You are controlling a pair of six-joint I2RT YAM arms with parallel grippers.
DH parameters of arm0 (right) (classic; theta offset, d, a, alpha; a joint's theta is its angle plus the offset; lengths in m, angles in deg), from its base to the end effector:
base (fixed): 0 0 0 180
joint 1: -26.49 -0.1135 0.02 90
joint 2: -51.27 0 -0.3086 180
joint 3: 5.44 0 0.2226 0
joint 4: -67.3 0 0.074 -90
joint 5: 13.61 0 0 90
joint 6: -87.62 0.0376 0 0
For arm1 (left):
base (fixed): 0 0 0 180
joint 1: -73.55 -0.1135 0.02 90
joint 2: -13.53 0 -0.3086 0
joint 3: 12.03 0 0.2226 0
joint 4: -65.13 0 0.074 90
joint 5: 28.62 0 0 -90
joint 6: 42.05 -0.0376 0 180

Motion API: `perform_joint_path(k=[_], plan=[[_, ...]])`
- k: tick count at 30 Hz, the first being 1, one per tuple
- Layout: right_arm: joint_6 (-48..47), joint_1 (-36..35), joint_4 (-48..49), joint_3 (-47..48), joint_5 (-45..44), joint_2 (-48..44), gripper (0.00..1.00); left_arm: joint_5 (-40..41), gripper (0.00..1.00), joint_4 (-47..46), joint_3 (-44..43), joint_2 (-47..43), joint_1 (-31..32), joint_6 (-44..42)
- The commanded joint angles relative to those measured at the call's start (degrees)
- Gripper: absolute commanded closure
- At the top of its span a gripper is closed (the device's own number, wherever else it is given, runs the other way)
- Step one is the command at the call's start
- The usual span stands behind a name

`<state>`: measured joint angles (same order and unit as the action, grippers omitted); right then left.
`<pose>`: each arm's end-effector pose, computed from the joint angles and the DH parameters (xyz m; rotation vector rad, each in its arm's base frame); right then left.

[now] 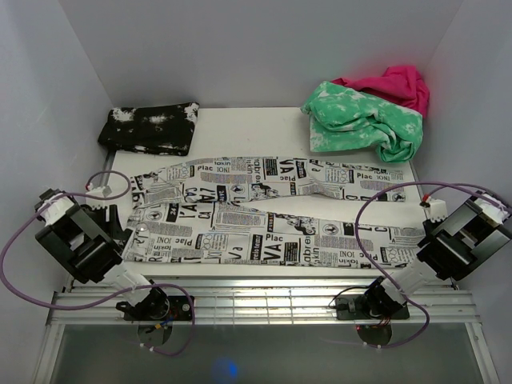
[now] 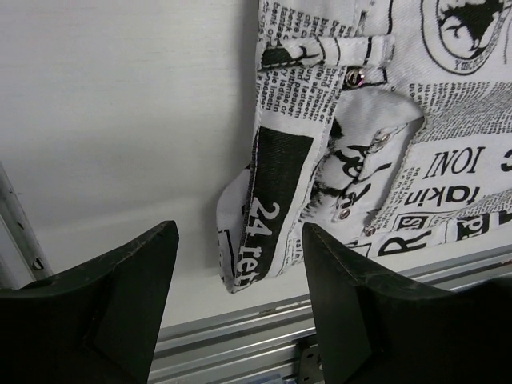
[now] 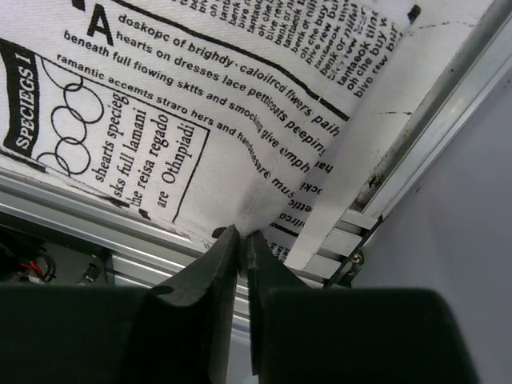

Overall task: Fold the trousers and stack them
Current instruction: Flatten the trousers out

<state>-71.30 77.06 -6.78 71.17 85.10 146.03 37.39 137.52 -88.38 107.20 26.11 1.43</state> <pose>0.1650 -0.1917 0.2406 -0.4780 2.9873 0.1669 0.1823 0.1759 0.2468 -0.0210 2.8045 -0.4013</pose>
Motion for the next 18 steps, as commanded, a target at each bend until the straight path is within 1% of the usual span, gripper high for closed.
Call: perform_joint_path(k=[1,2,3,4,5,7,8,9,11,12,14,15,17,18], plan=[[-3.75,0.85,-0.08,4.32,-0.81,-1.51,0.73,-3.95,0.26,0.02,-5.7,-0.34,-0.11,-1.47],[-4.11,0.85,-1.41,6.07,2.68,-1.6,0.41,-7.79,0.24,0.55,-8.17,0.37,-0.11,-0.86],[-3.94,0.68,-2.46,8.0,4.46,-1.86,0.28,-9.66,0.21,1.16,-10.98,1.42,0.24,0.28],[-3.5,0.33,-3.0,11.85,5.95,-2.12,0.14,-11.15,0.21,2.73,-13.88,2.73,0.77,0.99],[-3.58,-0.11,-5.09,13.89,9.01,-2.12,0.1,-13.43,0.21,3.71,-19.92,5.97,1.29,1.6],[-2.62,-2.04,-5.99,18.72,11.32,-1.69,0.11,-14.42,0.2,5.73,-25.31,9.24,3.84,3.62],[-2.18,-2.92,-7.47,20.05,13.68,-1.34,0.13,-14.94,0.2,5.83,-29.34,11.78,4.72,4.33],[-1.22,-4.67,-7.57,21.11,14.75,-1.07,0.15,-16.51,0.2,5.83,-30.86,12.67,6.55,4.86],[1.68,-7.4,-6.61,22.78,16.24,-0.11,0.24,-16.36,0.21,4.17,-33.06,14.78,8.93,7.31],[4.39,-10.46,-5.73,22.96,16.42,0.33,0.27,-15.4,0.21,3.11,-34.29,15.31,11.64,8.54],[8.09,-13.72,-3.01,22.88,16.95,1.3,0.35,-15.13,0.22,0.3,-35.18,16.54,14.29,12.32],[9.58,-17.13,-0.48,22.96,17.04,1.74,0.36,-15.12,0.22,-0.32,-36.05,17.85,17.0,13.55],[14.59,-20.4,2.96,23.14,16.95,3.14,0.39,-14.34,0.23,-1.64,-36.41,19.35,19.57,16.63],[17.83,-23.38,6.63,23.4,16.87,3.85,0.39,-14.07,0.24,-2.86,-35.98,20.49,21.58,17.77]])
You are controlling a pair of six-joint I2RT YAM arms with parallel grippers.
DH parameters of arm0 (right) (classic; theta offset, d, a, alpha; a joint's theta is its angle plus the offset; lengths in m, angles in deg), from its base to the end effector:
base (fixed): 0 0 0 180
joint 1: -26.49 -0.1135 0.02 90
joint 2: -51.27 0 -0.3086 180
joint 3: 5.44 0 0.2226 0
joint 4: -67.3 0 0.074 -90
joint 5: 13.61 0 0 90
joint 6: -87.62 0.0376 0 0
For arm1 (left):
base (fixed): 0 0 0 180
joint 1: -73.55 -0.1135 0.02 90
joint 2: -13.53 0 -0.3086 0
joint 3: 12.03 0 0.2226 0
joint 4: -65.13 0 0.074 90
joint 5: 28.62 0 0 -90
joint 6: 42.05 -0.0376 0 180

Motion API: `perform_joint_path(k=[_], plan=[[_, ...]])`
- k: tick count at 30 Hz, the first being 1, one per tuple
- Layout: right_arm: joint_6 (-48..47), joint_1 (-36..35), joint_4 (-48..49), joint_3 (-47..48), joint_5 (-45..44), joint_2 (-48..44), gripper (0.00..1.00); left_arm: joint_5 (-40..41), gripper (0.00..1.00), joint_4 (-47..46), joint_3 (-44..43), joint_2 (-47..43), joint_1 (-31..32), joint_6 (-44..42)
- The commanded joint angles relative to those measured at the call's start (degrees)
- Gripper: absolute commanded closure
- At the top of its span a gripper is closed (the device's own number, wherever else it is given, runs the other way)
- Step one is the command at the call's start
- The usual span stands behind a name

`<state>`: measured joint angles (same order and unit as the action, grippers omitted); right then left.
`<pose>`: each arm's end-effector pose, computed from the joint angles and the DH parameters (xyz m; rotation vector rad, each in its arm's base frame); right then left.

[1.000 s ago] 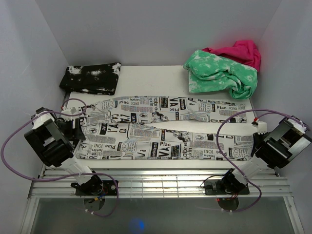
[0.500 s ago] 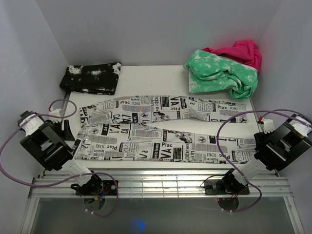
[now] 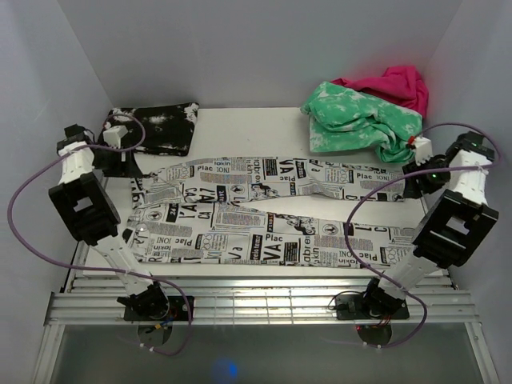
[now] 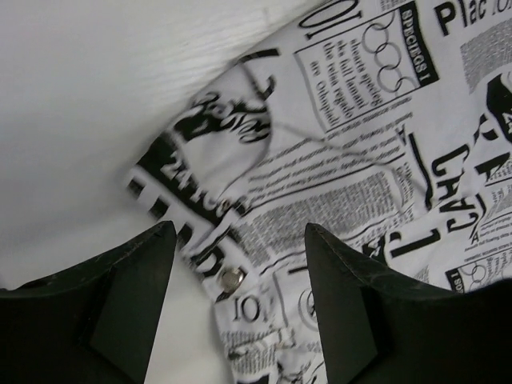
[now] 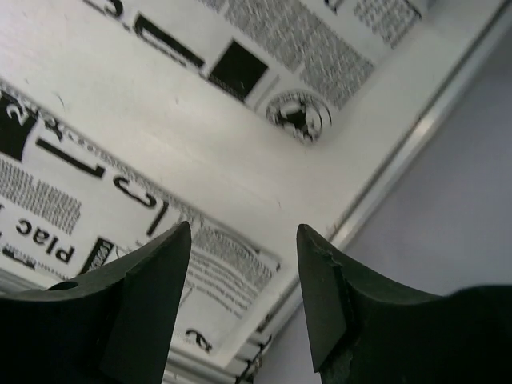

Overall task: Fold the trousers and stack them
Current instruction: Flatten the trousers out

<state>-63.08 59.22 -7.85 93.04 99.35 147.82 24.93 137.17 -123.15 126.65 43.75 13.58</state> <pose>0.2679 -0.1548 0.3236 -0.7179 2.5537 0.0845 0.3515 0.1756 0.2893 0.2173 2.5202 -0.5168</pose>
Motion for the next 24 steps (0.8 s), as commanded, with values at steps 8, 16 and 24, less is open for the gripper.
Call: perform_joint_path(k=[8,16,24], plan=[[20.53,-15.58,18.11,4.43,-2.99,13.39,0.43,3.04,0.26,-8.32,7.57,2.72,8.18,9.76],[17.3,-17.0,19.25,-2.15,-13.73,17.53,0.44,11.91,0.26,-9.82,13.21,4.04,8.01,8.62],[11.93,-14.01,17.41,-6.92,-15.05,13.05,0.46,19.39,0.26,-9.65,7.52,6.93,1.51,7.92]])
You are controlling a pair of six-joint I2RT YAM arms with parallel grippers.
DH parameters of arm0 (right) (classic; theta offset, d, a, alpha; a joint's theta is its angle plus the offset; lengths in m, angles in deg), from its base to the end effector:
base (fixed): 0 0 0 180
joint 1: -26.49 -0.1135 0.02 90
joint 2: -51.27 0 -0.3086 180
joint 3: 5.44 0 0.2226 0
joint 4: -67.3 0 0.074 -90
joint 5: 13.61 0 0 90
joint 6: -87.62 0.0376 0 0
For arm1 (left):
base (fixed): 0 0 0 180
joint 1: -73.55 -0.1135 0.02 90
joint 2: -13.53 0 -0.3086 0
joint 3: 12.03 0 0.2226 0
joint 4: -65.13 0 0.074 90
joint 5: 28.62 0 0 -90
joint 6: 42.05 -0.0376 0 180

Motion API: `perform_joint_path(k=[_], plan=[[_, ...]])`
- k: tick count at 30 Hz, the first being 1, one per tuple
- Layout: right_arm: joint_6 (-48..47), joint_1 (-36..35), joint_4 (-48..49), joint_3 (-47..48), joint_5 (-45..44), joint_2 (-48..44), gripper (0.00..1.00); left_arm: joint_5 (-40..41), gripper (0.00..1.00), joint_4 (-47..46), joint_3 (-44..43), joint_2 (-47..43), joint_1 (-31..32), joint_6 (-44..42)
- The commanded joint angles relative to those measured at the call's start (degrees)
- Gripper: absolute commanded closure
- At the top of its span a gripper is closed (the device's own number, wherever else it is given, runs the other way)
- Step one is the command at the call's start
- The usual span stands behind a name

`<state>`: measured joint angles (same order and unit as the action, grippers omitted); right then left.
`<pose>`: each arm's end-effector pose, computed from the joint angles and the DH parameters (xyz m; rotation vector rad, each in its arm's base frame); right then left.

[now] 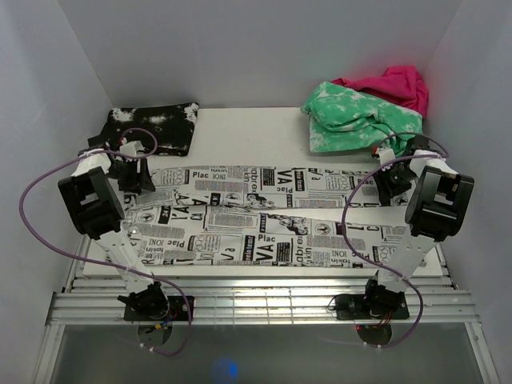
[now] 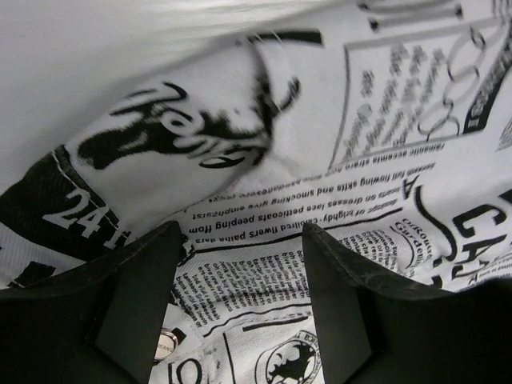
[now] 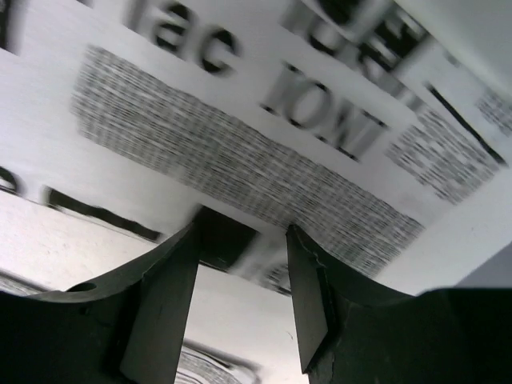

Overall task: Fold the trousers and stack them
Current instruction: Flatten the trousers out

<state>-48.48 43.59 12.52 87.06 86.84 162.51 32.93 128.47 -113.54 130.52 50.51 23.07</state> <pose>0.3595 -0.1035 0.2232 -0.7375 2.7036 0.0056 0.3708 0.1382 0.2240 0.1111 2.7164 -0.5216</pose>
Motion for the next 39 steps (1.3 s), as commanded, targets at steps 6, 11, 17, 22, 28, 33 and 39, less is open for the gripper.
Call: perform_joint_path(k=[6,11,17,22,28,33,39], plan=[[-2.93,1.62,-10.86,5.48,3.6,-3.92,0.44,9.04,0.22,4.31,-12.74,6.85,-5.69,-1.83],[-7.76,1.53,-18.93,7.6,9.73,-11.21,0.4,0.95,0.18,6.17,-12.58,1.34,-5.34,-3.68],[-14.97,0.21,-29.58,-0.36,14.67,-17.28,0.48,-0.47,0.18,8.19,-5.47,-9.57,-5.17,-6.57],[-15.6,-3.56,-27.68,-13.65,13.36,-20.09,0.51,5.13,0.21,11.98,6.04,-16.61,-5.25,-12.11],[-13.13,-5.94,-17.76,-21.04,10.03,-16.77,0.52,9.28,0.23,7.85,18.43,-18.82,-5.34,-14.76],[-9.18,-5.85,-8.43,-21.23,4.84,-12.11,0.53,7.88,0.25,4.78,20.65,-15.39,-5.34,-12.04],[-5.84,-5.33,-0.95,-15.26,-0.17,-6.84,0.54,6.04,0.26,-0.05,20.83,-10.3,-2.89,-7.29]])
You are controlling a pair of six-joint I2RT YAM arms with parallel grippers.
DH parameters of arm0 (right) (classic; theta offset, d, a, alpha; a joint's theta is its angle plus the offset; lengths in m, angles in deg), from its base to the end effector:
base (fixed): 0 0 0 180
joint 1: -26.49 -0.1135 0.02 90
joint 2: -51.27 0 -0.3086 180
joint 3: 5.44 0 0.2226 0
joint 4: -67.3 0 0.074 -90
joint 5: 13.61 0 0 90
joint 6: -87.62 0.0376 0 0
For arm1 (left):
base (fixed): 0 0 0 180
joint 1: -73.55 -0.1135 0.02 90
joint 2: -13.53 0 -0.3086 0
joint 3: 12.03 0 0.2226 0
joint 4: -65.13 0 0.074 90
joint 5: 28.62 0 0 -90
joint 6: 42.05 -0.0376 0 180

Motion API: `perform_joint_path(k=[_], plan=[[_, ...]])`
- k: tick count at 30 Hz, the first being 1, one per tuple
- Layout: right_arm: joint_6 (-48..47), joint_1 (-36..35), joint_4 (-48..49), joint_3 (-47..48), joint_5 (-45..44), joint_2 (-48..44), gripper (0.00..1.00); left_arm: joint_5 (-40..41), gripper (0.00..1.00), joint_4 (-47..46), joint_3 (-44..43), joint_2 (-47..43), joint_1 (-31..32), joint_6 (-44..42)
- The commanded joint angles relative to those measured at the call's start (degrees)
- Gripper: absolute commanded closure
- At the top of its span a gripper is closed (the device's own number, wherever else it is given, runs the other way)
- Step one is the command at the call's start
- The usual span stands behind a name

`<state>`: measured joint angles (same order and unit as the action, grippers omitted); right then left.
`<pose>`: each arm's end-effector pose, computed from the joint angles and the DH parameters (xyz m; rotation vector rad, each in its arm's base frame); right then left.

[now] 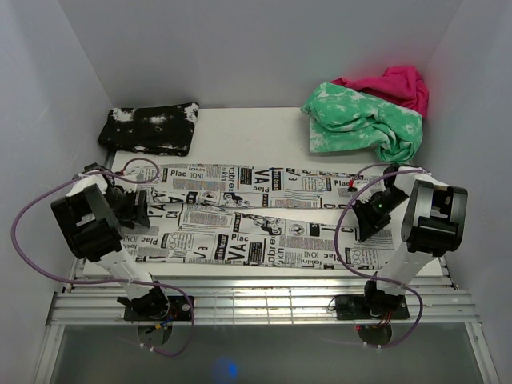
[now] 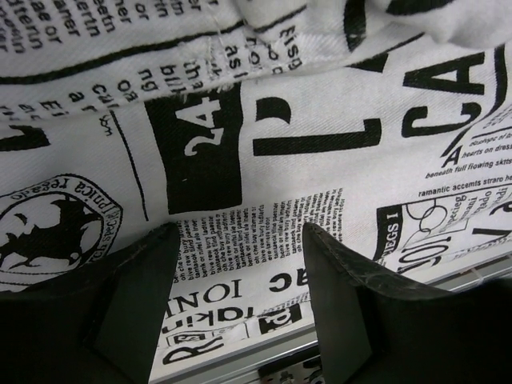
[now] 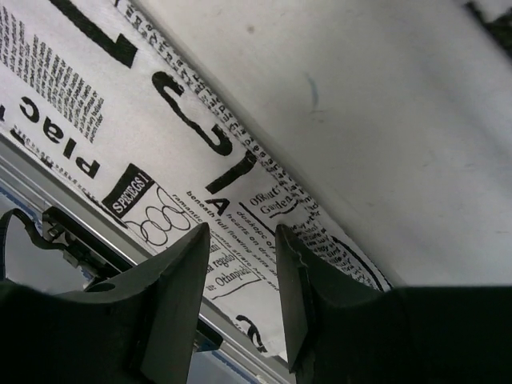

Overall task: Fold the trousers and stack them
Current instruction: Flatten the trousers out

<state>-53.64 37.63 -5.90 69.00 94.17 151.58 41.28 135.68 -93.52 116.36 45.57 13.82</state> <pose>0.2556 -0.0386 0.2116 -1.0169 2.8957 0.5367 0.2642 0.1257 0.2241 0.1497 2.9478 -0.4732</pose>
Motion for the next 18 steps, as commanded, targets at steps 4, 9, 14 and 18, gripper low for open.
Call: perform_joint_path(k=[4,9,14,18], plan=[[0.55,0.99,18.53,8.77,-8.38,9.1,0.54,-3.81,0.26,-9.3,-1.47,6.15,3.9,6.96],[1.34,0.9,18.1,14.48,-9.16,12.27,0.54,-6.26,0.26,-8.34,-4.29,8.09,5.57,8.73],[-3.21,2.57,11.1,18.7,-4.45,8.94,0.45,-11.79,0.26,1.67,-8.85,3.46,6.28,1.19],[-6.2,5.21,2.29,31.6,3.56,7.09,0.3,-18.56,0.22,10.01,-22.63,0.18,2.42,-2.69]])
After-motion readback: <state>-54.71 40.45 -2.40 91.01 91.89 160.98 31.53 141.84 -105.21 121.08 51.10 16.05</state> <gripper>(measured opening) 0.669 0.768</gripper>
